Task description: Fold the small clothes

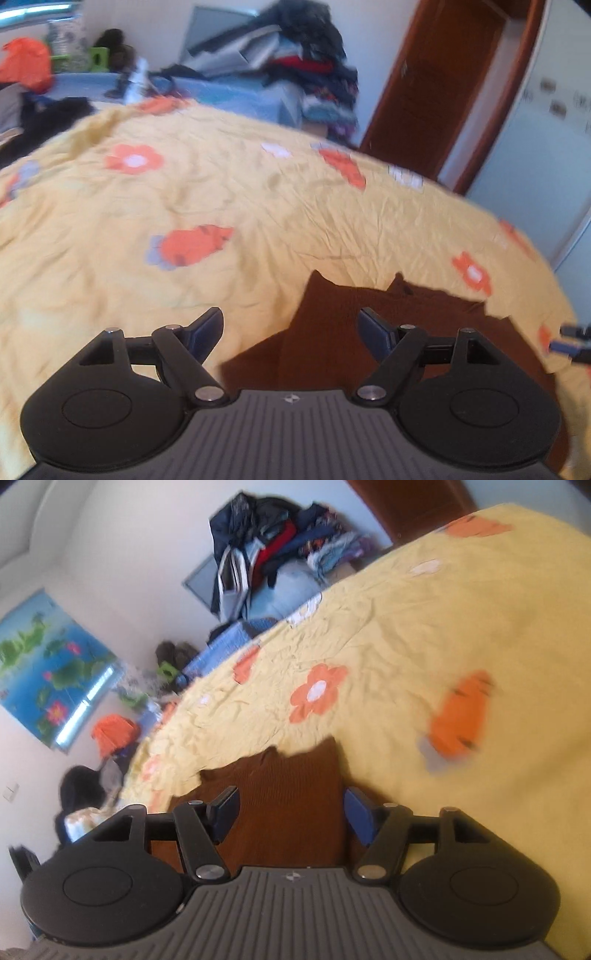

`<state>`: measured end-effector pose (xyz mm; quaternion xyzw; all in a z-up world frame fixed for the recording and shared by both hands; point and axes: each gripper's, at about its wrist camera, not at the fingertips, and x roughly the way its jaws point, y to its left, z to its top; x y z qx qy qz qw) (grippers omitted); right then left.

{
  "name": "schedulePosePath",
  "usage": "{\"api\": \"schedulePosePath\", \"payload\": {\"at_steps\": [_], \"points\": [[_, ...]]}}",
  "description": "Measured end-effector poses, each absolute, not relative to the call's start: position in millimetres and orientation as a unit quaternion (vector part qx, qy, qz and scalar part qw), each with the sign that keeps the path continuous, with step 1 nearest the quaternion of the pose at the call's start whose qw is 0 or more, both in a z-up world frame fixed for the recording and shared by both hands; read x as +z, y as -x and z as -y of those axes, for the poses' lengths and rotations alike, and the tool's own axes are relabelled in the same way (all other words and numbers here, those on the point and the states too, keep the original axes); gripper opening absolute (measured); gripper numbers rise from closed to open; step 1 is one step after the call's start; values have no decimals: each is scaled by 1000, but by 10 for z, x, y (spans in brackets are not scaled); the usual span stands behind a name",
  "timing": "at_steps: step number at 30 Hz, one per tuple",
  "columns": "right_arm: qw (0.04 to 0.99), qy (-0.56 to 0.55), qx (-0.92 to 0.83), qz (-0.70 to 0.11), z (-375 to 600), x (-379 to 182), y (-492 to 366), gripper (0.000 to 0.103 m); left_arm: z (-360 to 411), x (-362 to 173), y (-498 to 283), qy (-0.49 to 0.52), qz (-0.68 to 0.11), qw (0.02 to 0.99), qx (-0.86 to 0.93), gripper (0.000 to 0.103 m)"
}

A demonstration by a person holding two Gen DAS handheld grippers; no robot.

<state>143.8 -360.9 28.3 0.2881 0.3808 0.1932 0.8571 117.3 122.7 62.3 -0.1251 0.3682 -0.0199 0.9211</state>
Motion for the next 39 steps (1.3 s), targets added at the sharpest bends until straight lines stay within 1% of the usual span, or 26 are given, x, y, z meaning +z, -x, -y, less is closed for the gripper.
{"api": "schedulePosePath", "payload": {"at_steps": [1, 2, 4, 5, 6, 7, 8, 9, 11, 12, 14, 16, 18, 20, 22, 23, 24, 25, 26, 28, 31, 32, 33, 35, 37, 39], "points": [[855, -283, 186, -392, 3538, 230, -1623, 66, -1116, 535, -1366, 109, -385, 916, -22, 67], [853, -278, 180, -403, 3471, 179, -1772, 66, -1010, 438, -1537, 97, -403, 910, -21, 57], [849, -259, 178, -426, 3276, 52, -2016, 65, -852, 274, -1778, 80, -429, 900, -25, 54], [850, -241, 168, -437, 3182, -28, -2087, 64, -799, 192, -1846, 74, -435, 897, -22, 46], [856, -226, 167, -433, 3103, -60, -2125, 58, -747, 177, -1848, 63, -423, 904, -17, 34], [859, -211, 178, -432, 3011, -83, -2131, 38, -715, 182, -1869, 59, -422, 904, -25, 17], [854, -203, 185, -441, 2953, -106, -2151, 20, -706, 221, -1869, 61, -418, 906, -30, 7], [851, -196, 192, -446, 2915, -114, -2149, 18, -699, 281, -1836, 56, -404, 913, -20, 6], [867, -182, 203, -417, 2921, 2, -2061, 18, -689, 443, -1750, 43, -358, 933, -13, 6], [875, -188, 206, -395, 2972, 76, -2020, 17, -684, 457, -1737, 33, -351, 936, -14, 6], [887, -199, 188, -371, 3107, 122, -2029, 17, -622, 341, -1816, -7, -367, 930, 2, 6], [880, -198, 171, -396, 3139, -34, -2121, 17, -606, 153, -1871, -15, -389, 921, 7, 7], [881, -186, 168, -402, 3075, -154, -2118, 17, -566, 158, -1821, -29, -375, 927, 13, 10], [881, -195, 162, -398, 3045, -159, -2085, 27, -557, 249, -1749, -29, -370, 929, 9, 12], [880, -212, 158, -394, 3081, -70, -2026, 62, -528, 401, -1594, -27, -350, 936, 10, 15], [889, -211, 148, -379, 3098, 20, -1945, 65, -497, 477, -1493, -22, -333, 943, 6, 20], [901, -206, 142, -355, 3087, 122, -1843, 65, -448, 531, -1420, -14, -320, 947, -4, 30], [908, -204, 144, -335, 3063, 239, -1753, 66, -375, 561, -1383, -9, -315, 949, -16, 36], [911, -204, 155, -324, 3004, 304, -1689, 68, -275, 557, -1376, -9, -319, 947, -29, 45], [908, -193, 178, -325, 2778, 339, -1647, 76, -87, 448, -1439, -19, -340, 939, -46, 46], [903, -138, 185, -363, 2427, 121, -1725, 77, -20, 129, -1569, -38, -375, 926, -33, 49], [901, -115, 171, -382, 2376, -9, -1759, 76, -79, 70, -1518, -42, -348, 936, -36, 57], [913, -91, 180, -356, 2389, -78, -1705, 75, -126, 26, -1498, -48, -337, 939, -40, 61], [930, -48, 170, -323, 2480, -178, -1576, 74, -208, 29, -1489, -29, -339, 939, -46, 61], [932, -87, 141, -322, 2626, -165, -1575, 74, -166, 21, -1486, -36, -336, 940, -41, 61], [930, -80, 142, -328, 2616, -140, -1614, 75, -133, 22, -1482, -40, -335, 941, -36, 61]]}}
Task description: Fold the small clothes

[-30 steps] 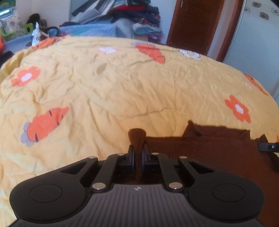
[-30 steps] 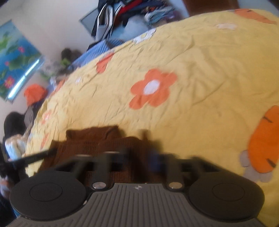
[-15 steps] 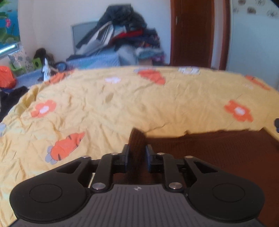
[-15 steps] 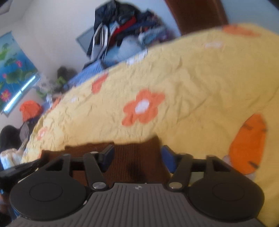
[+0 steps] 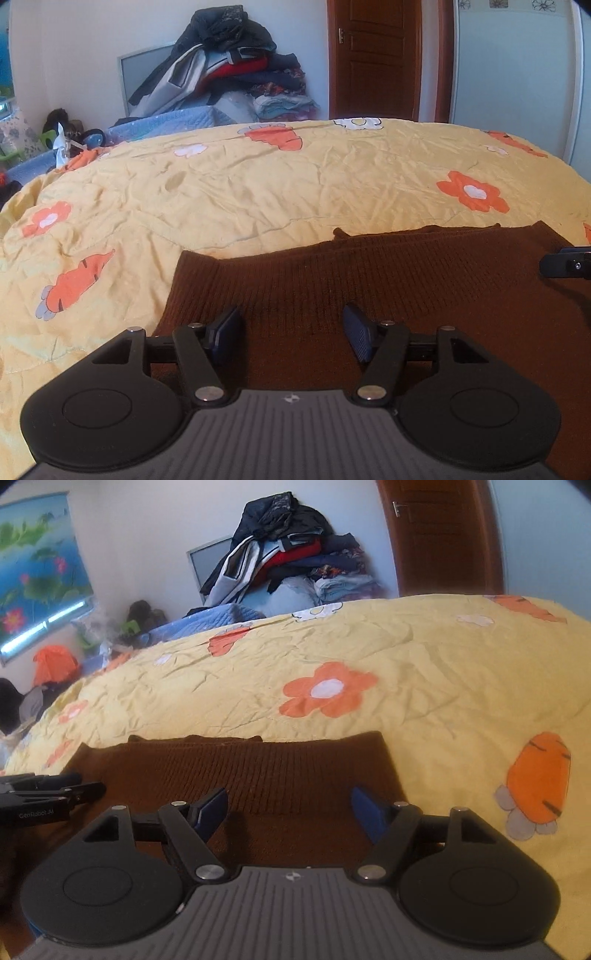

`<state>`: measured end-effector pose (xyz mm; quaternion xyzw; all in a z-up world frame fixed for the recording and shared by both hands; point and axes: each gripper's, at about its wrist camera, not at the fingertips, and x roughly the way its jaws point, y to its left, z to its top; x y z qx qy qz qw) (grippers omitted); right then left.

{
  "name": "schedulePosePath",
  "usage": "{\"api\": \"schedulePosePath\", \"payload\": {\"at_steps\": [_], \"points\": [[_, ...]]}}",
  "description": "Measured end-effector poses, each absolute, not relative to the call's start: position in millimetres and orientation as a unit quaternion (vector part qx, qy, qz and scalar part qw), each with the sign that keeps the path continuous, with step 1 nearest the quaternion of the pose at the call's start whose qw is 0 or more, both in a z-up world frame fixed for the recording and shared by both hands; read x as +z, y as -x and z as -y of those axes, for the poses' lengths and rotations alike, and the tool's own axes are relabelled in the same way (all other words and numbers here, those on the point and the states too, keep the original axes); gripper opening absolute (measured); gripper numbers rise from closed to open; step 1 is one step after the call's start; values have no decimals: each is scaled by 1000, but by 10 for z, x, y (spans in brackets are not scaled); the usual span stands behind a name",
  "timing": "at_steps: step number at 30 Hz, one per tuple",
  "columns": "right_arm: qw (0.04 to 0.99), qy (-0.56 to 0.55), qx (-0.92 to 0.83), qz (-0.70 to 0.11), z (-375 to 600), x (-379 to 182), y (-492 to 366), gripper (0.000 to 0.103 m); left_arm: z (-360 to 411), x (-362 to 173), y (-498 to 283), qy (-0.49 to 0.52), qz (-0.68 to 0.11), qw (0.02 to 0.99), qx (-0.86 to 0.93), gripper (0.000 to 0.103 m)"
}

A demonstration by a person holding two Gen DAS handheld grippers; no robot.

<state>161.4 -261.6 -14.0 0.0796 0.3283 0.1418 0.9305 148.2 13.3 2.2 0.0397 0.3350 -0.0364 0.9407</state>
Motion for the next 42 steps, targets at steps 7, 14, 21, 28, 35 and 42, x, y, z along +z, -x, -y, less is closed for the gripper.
{"api": "schedulePosePath", "payload": {"at_steps": [7, 14, 21, 28, 35, 42], "points": [[930, -57, 155, -328, 2333, 156, -1344, 97, -155, 23, -1444, -31, -333, 942, -37, 61], [930, -17, 149, -335, 2430, -190, -1364, 101, -158, 24, -1446, -30, -333, 942, -38, 63], [935, -20, 135, -328, 2375, 28, -1074, 98, -192, 236, -979, -3, -339, 940, -43, 62], [931, 42, 154, -327, 2391, -178, -855, 103, -357, 102, -811, -13, -339, 939, -62, 64], [915, -119, 175, -343, 2969, 285, -332, 103, -910, 465, 44, 152, -341, 926, -51, 62], [841, -333, 132, -405, 3727, -64, 299, 100, -1396, 51, 771, 421, -381, 822, -26, 62]]}}
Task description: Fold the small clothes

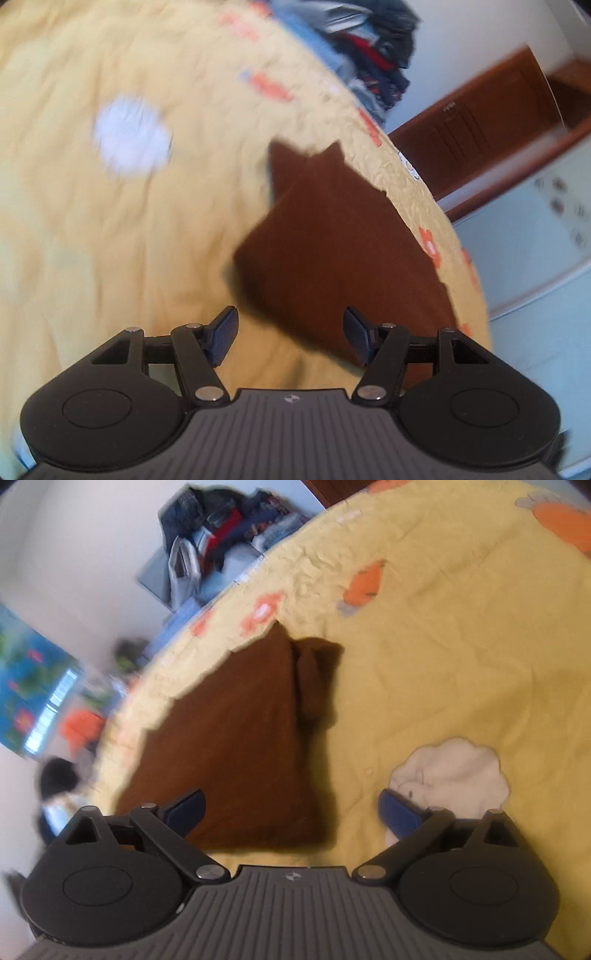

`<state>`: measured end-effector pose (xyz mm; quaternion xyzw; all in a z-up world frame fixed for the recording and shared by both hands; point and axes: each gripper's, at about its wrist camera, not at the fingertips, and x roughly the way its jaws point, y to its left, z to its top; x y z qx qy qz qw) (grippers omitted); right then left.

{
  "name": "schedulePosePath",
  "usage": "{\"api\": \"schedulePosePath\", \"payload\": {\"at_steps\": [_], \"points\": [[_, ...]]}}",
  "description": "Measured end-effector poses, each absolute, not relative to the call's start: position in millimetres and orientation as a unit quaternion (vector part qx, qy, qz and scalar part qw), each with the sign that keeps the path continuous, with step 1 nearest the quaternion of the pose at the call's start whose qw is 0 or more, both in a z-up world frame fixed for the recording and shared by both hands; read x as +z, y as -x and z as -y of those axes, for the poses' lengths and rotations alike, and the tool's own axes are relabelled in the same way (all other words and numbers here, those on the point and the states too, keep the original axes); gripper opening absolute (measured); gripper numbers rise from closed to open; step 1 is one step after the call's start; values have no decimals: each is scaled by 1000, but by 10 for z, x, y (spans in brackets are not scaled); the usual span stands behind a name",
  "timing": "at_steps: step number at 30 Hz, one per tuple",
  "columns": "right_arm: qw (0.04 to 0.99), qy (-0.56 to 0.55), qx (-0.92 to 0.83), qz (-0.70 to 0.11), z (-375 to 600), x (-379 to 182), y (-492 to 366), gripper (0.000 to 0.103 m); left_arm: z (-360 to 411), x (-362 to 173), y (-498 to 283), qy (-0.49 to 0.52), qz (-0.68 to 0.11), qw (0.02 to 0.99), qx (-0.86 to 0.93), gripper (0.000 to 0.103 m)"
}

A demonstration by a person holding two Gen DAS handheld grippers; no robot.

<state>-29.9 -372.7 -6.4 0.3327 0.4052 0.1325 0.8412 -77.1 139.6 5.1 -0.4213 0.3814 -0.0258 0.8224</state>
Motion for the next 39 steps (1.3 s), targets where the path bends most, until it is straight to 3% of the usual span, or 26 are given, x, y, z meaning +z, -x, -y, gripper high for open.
{"api": "schedulePosePath", "payload": {"at_steps": [2, 5, 6, 7, 8, 14, 17, 18, 20, 21, 22, 24, 29, 34, 35, 37, 39], "points": [[830, -348, 146, -410, 3676, -97, 275, 99, -1378, -22, 706, 456, -374, 807, -40, 62], [824, -339, 181, -416, 3499, -138, 122, 89, -1368, -74, 506, 476, -365, 799, -43, 61], [824, -332, 186, -419, 3459, -141, 53, 71, -1359, -57, 439, 474, -373, 797, -39, 53], [822, -321, 188, -431, 3414, -153, -15, 32, -1338, -40, 366, 462, -390, 796, -34, 39], [819, -308, 187, -446, 3379, -157, -74, 21, -1314, -50, 299, 447, -413, 793, -30, 4], [844, -227, 208, -439, 3377, 129, 103, 20, -1372, 143, 470, 389, -416, 821, -47, 4], [847, -193, 180, -461, 3484, 22, 147, 16, -1409, 5, 490, 354, -436, 826, -39, 7], [849, -203, 184, -453, 3535, -15, 168, 18, -1405, 17, 514, 351, -437, 827, -50, 8], [844, -229, 178, -451, 3588, 0, 195, 39, -1353, 145, 608, 313, -442, 839, -57, 17], [850, -233, 171, -440, 3610, 60, 230, 64, -1291, 227, 663, 283, -437, 851, -70, 25], [864, -233, 164, -415, 3621, 142, 282, 76, -1195, 327, 758, 244, -430, 865, -89, 30], [891, -208, 157, -373, 3562, 323, 344, 74, -932, 515, 883, 168, -403, 891, -122, 36], [898, -101, 238, -356, 2772, 506, 101, 74, -111, 668, 686, 27, -307, 933, -184, 38], [883, 8, 251, -397, 1972, 175, -266, 72, 211, 213, 154, -29, -370, 916, -149, 38], [882, 51, 239, -404, 1881, 71, -241, 73, 219, 193, 230, -46, -353, 921, -158, 37], [889, 132, 237, -370, 1802, -35, 43, 74, 206, 169, 364, -69, -353, 918, -167, 37], [895, 111, 227, -368, 1910, -52, 191, 75, 98, 150, 457, -58, -349, 920, -170, 38]]}}
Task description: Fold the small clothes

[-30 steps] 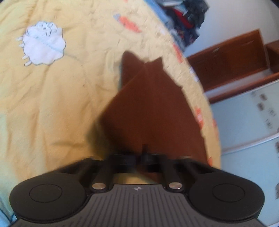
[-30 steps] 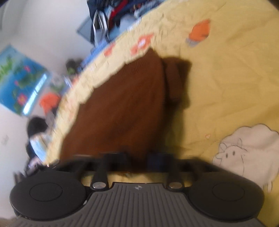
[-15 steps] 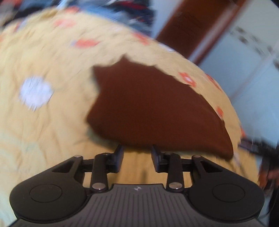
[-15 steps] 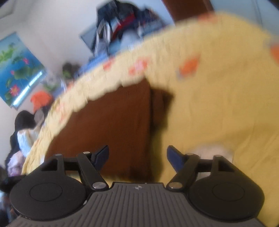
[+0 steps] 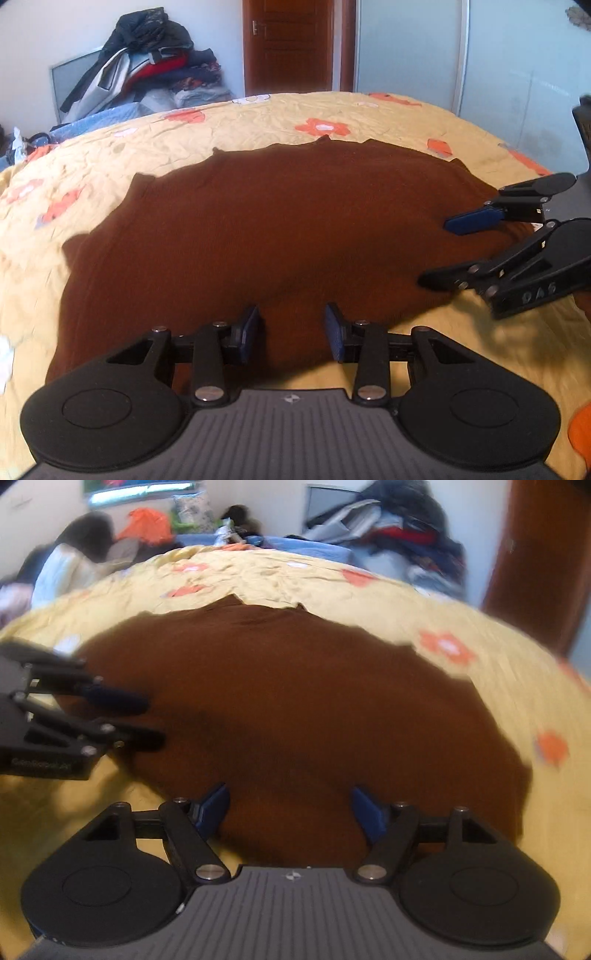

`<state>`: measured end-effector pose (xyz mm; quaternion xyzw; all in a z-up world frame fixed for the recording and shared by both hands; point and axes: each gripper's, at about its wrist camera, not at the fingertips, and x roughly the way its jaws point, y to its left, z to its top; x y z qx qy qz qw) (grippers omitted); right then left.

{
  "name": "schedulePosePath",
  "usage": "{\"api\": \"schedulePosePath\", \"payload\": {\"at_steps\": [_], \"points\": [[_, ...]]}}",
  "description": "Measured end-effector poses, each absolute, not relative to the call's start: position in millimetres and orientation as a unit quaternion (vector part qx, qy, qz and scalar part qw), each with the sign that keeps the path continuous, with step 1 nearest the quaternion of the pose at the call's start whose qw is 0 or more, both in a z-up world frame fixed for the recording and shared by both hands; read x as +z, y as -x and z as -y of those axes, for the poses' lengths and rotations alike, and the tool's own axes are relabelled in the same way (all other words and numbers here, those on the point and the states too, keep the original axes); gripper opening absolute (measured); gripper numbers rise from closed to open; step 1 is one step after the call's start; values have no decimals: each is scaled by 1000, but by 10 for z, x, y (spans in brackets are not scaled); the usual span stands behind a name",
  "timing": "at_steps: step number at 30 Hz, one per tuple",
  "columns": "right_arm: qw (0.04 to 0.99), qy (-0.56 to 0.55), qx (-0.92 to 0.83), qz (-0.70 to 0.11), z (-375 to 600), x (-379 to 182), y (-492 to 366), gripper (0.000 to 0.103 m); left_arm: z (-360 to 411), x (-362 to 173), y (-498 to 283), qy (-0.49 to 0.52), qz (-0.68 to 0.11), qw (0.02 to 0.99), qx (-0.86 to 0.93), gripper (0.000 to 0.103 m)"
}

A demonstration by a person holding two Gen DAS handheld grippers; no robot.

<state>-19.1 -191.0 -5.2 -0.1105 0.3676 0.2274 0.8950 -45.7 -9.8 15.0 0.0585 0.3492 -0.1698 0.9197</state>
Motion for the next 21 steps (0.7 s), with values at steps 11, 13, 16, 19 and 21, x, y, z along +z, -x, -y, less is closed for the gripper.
{"api": "schedulePosePath", "payload": {"at_steps": [11, 13, 16, 19, 21], "points": [[920, 18, 218, -324, 2087, 494, -536, 103, -30, 570, -444, 29, -333, 936, -108, 66], [923, 28, 169, -345, 2058, 393, -867, 103, -18, 413, -753, 21, -372, 924, -80, 66], [909, 53, 132, -392, 2116, 40, -1091, 103, -107, 203, -899, 14, -378, 923, -71, 73], [927, 34, 154, -341, 2322, -186, -856, 103, -171, 84, -797, -10, -339, 937, -86, 76], [928, 34, 152, -339, 2330, -189, -819, 103, -202, 88, -791, -4, -338, 937, -85, 76]]}}
